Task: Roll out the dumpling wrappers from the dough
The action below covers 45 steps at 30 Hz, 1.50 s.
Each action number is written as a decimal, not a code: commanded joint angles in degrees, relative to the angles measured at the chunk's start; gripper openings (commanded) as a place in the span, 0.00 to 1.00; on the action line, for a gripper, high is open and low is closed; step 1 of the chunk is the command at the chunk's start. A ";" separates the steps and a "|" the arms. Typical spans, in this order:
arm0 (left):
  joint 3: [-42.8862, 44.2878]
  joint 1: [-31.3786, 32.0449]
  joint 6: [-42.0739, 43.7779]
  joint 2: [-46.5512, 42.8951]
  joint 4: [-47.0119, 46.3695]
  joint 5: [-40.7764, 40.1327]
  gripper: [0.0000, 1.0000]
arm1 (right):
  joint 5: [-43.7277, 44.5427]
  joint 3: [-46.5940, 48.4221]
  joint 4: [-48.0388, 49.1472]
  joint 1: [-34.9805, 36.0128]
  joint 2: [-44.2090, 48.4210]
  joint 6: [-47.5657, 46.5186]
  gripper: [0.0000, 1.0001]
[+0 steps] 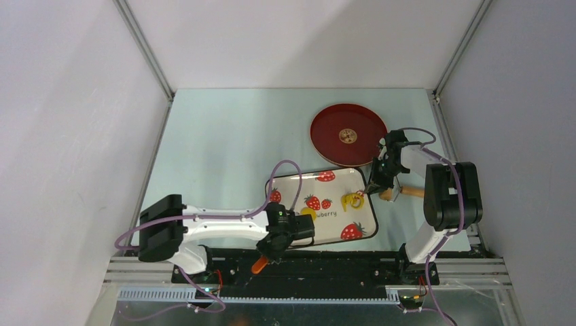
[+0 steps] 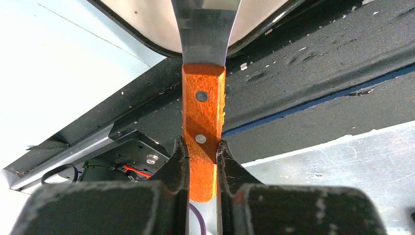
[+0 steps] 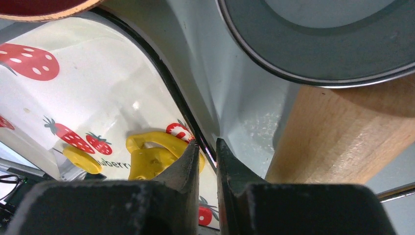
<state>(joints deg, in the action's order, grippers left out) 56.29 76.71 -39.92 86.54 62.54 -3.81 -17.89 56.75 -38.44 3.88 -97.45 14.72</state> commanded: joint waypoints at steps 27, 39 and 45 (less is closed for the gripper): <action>4.00 -2.09 1.73 2.70 -4.54 -2.44 0.00 | -3.30 0.11 0.16 0.65 -1.72 1.05 0.00; -1.39 -2.23 1.02 -2.51 -4.36 -0.38 0.00 | -3.62 0.10 0.12 0.76 -1.73 0.88 0.00; -2.98 -1.77 0.11 -5.21 -3.39 1.08 0.00 | -3.64 0.11 0.14 0.72 -1.87 0.88 0.00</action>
<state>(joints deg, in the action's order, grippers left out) 53.71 74.81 -39.46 84.55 59.18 -4.05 -20.27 56.75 -38.52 3.97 -98.08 14.31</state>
